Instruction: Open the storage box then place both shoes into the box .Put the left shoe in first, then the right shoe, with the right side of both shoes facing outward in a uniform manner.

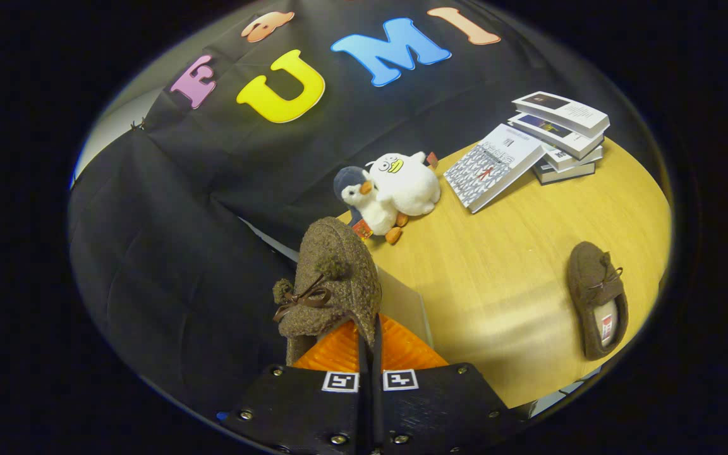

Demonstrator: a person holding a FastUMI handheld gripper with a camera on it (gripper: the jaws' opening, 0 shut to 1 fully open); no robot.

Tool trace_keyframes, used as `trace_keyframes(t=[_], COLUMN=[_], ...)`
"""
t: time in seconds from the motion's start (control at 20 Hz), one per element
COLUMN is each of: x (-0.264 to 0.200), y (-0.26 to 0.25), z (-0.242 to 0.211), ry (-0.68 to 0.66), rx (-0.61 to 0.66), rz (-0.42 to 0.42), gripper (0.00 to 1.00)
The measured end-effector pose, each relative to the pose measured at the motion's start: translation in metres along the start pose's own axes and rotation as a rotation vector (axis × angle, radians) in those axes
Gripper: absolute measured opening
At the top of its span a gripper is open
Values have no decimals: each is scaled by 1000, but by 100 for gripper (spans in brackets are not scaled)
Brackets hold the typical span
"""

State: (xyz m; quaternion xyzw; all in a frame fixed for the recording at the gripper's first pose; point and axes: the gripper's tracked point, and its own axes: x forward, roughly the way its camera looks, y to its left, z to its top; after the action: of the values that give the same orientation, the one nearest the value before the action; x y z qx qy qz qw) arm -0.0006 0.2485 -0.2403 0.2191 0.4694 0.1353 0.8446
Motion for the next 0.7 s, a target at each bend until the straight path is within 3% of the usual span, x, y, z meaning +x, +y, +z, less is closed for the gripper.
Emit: trace_keyframes(t=[0.15,0.7], x=[23,102], y=[23,33], z=[-22,-97], ry=[16,94], rx=[-3,0], rz=[19,-71], gripper=[0,0])
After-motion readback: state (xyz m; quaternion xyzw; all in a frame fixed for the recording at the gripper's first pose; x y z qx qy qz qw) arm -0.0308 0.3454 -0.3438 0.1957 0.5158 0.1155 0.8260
